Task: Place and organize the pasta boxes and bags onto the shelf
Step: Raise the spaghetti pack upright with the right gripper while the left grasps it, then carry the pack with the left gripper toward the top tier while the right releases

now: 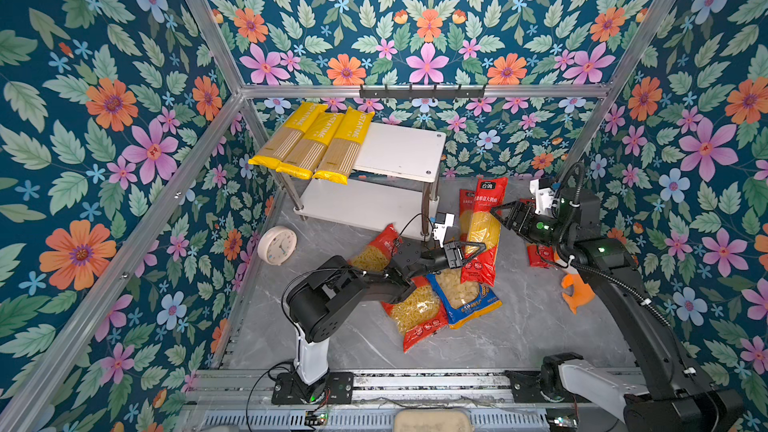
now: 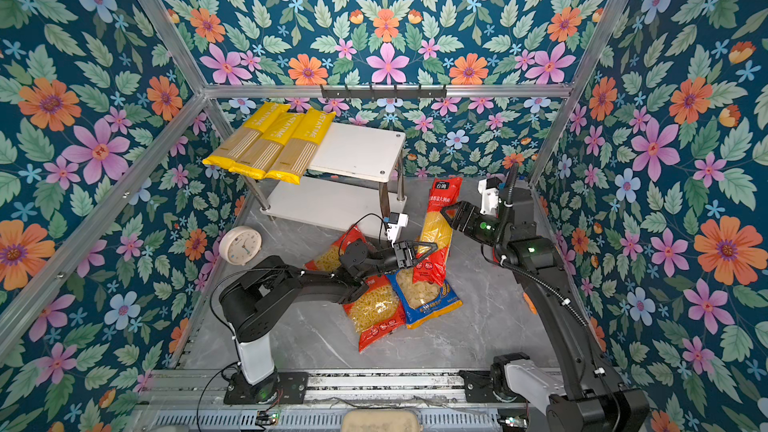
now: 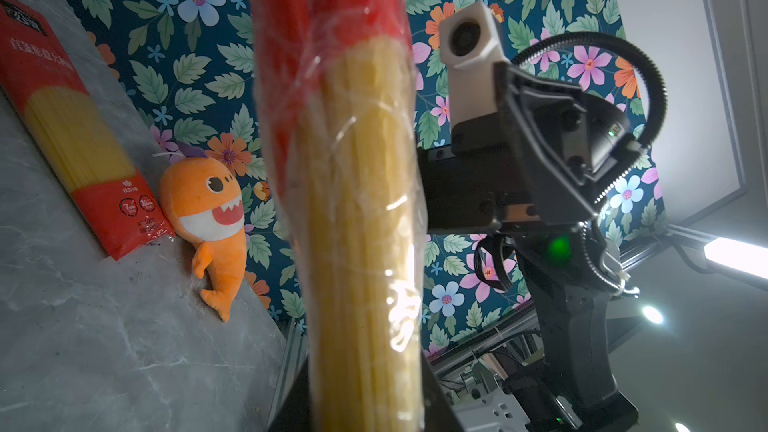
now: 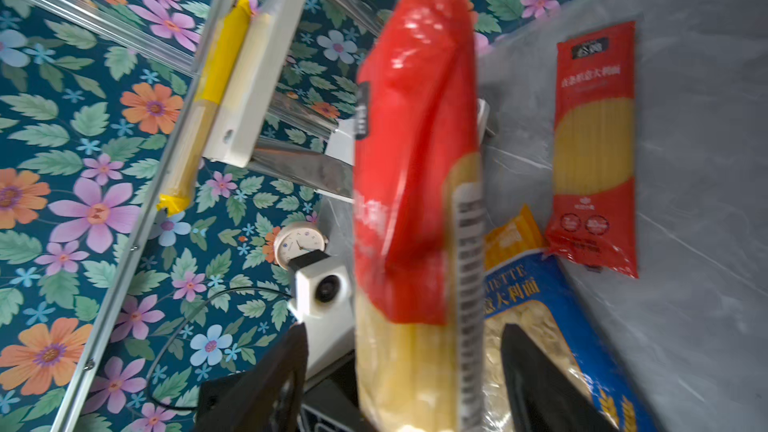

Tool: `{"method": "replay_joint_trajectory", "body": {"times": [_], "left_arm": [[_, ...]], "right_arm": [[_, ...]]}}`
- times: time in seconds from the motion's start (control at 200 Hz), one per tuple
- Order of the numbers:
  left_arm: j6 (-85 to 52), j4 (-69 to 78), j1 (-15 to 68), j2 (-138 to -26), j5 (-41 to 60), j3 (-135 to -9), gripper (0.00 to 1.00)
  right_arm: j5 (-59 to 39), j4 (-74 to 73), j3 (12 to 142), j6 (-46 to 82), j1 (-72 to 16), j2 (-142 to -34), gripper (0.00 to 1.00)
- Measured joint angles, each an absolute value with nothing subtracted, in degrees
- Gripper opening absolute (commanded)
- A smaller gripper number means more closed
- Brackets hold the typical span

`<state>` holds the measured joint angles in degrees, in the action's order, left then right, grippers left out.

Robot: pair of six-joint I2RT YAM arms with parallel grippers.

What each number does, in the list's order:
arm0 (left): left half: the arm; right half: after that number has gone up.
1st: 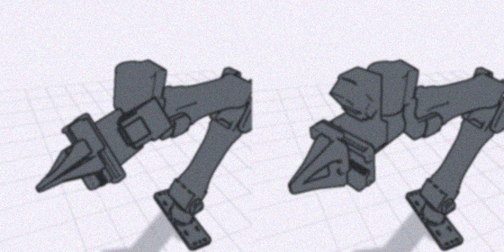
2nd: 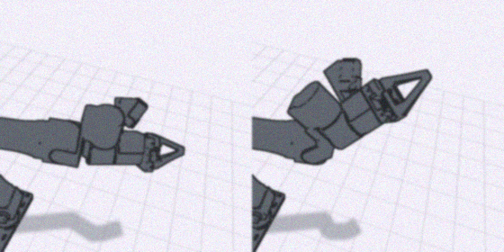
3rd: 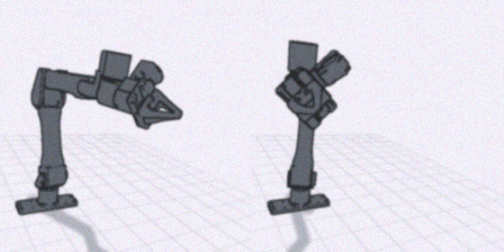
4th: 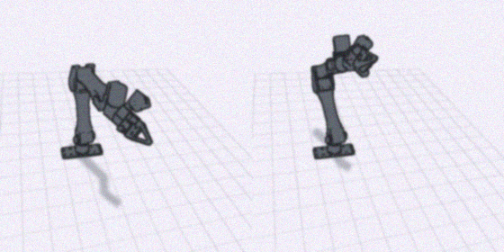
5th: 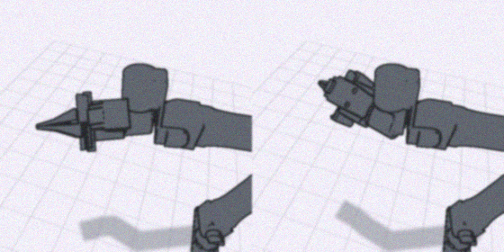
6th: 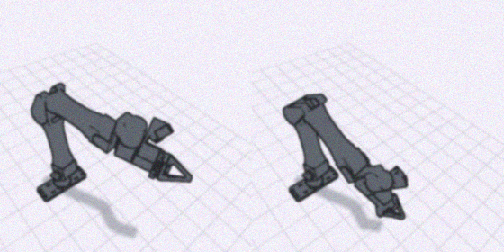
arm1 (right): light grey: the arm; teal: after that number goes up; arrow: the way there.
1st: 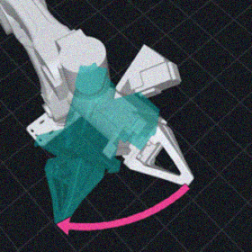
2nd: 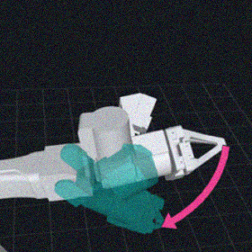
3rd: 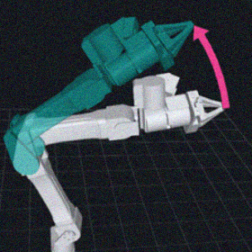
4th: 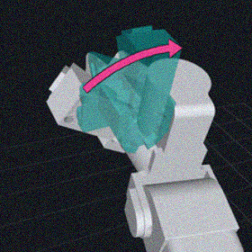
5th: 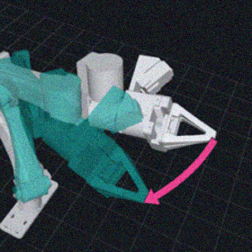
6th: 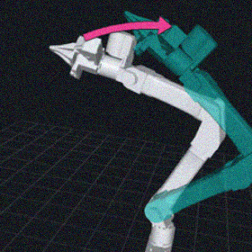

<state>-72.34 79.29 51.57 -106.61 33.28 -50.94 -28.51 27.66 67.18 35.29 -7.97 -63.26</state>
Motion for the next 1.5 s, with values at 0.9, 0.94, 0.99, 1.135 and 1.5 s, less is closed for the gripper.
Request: {"method": "replay_joint_trajectory", "body": {"times": [0.9, 0.94, 0.99, 1.135, 1.5], "left_arm": [[-61.43, 65.78, 48.42, -95.94, 39.53, -50.78, 0.47], [-61.41, 65.80, 47.92, -95.13, 39.81, -50.50, 0.51], [-61.39, 66.08, 47.27, -93.84, 39.92, -49.91, 0.55], [-61.39, 67.37, 45.84, -89.43, 38.92, -46.57, 0.66], [-63.35, 69.01, 47.57, -80.73, 27.66, -37.39, 0.81]], "right_arm": [[-43.75, 5.30, 58.94, 41.32, -10.68, -66.04, 0.26], [-44.42, 3.53, 58.74, 42.50, -10.70, -66.06, 0.25], [-44.82, 1.74, 58.70, 43.81, -10.70, -66.06, 0.24], [-44.25, -1.56, 58.85, 47.03, -10.68, -65.43, 0.18], [-35.88, -11.14, 61.80, 55.61, -10.87, -66.83, 0.09]]}}
